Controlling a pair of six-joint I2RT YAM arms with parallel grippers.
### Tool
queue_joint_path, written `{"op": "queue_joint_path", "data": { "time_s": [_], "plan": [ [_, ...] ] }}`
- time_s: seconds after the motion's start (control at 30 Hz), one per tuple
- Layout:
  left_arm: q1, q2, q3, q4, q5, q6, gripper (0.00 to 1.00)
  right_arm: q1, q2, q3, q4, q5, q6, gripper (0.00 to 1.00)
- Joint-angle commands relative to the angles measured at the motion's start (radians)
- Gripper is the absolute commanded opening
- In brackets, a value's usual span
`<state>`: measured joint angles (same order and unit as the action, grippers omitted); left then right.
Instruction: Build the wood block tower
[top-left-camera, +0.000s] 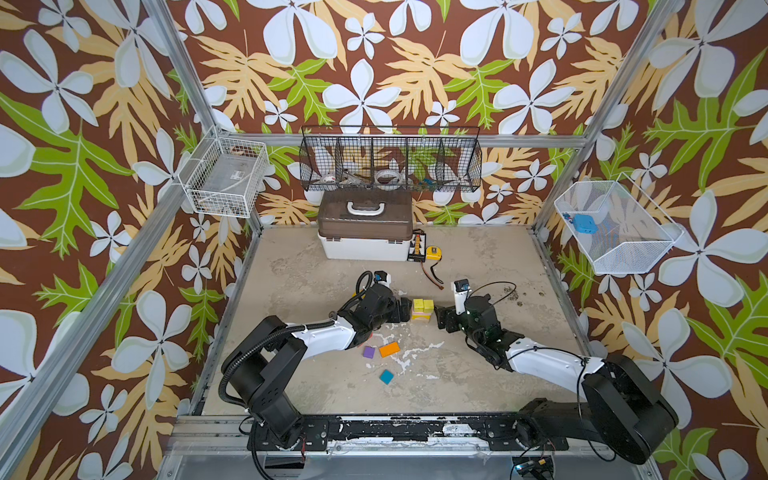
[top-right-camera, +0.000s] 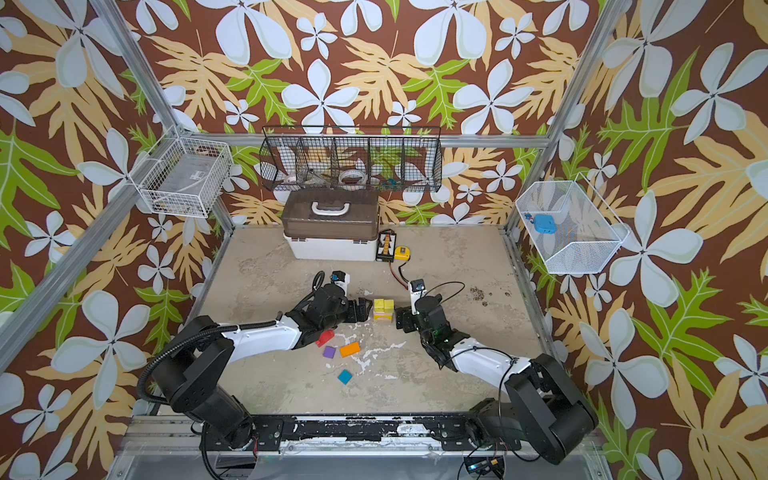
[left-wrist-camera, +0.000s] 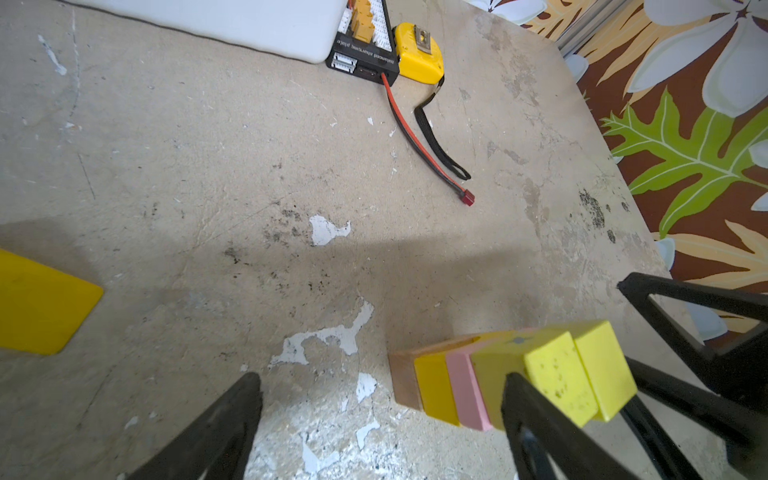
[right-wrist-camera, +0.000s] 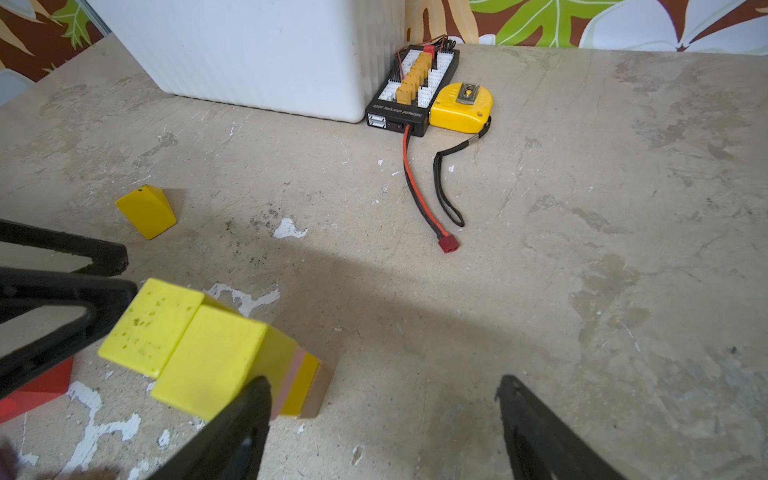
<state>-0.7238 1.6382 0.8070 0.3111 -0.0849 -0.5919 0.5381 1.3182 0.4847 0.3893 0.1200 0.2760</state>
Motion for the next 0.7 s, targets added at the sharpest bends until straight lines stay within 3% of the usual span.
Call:
{"op": "queue_joint_path", "data": {
  "time_s": [0.0, 0.67],
  "plan": [
    [0.0, 0.006, 0.011, -0.007, -0.002, 0.006, 0.92, 0.002, 0.005, 0.007, 0.014, -0.006, -0.008, 0.86],
    [0.001, 0.015, 0.036, -0.035, -0.019, 0.017, 0.92, 0.002, -0.039, -0.015, 0.009, 0.043, 0.012, 0.88]
  ]
}}
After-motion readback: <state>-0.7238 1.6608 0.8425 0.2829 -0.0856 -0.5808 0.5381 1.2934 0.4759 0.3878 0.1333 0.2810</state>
